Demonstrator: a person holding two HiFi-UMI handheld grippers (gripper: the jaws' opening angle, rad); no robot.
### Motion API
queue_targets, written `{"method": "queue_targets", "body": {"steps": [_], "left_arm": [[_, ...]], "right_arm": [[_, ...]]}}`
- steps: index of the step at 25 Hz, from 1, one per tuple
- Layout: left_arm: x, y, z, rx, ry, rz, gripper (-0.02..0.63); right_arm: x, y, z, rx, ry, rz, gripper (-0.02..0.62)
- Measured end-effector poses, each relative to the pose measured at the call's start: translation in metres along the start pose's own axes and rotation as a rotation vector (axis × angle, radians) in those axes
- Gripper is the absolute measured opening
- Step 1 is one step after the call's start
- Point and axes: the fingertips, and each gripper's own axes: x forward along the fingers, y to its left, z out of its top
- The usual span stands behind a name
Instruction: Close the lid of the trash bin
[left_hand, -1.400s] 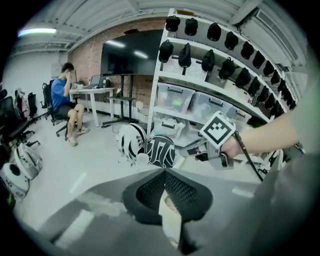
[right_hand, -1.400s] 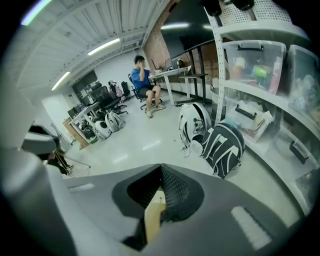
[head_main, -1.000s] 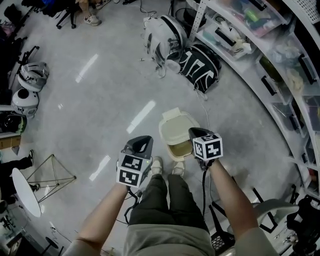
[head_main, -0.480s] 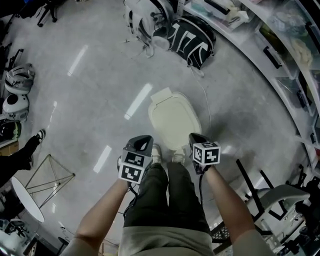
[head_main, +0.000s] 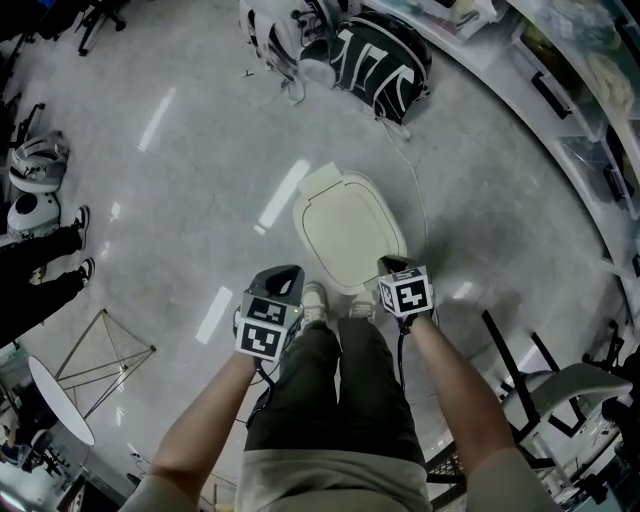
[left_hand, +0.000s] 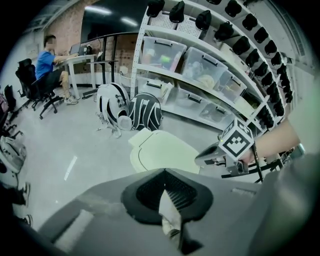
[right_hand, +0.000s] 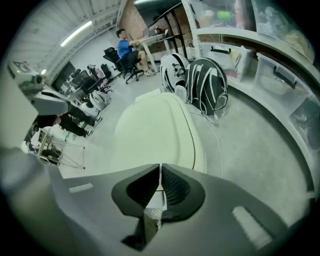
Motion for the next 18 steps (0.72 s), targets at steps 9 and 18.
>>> {"method": "queue_targets", "body": {"steps": [9, 18], "left_arm": [[-0.073, -0.013, 0.066, 0.015, -0.087, 0.028, 0.003], [-0.212, -0.04, 0.173, 0.102, -0.298, 0.073, 0.003]], "right_arm": [[-0.112, 0.029, 0.079, 0.058, -0.171, 0.042, 0.005], [-0.303, 0.096, 0.17, -0.007, -0.433, 0.105, 0.004]]}}
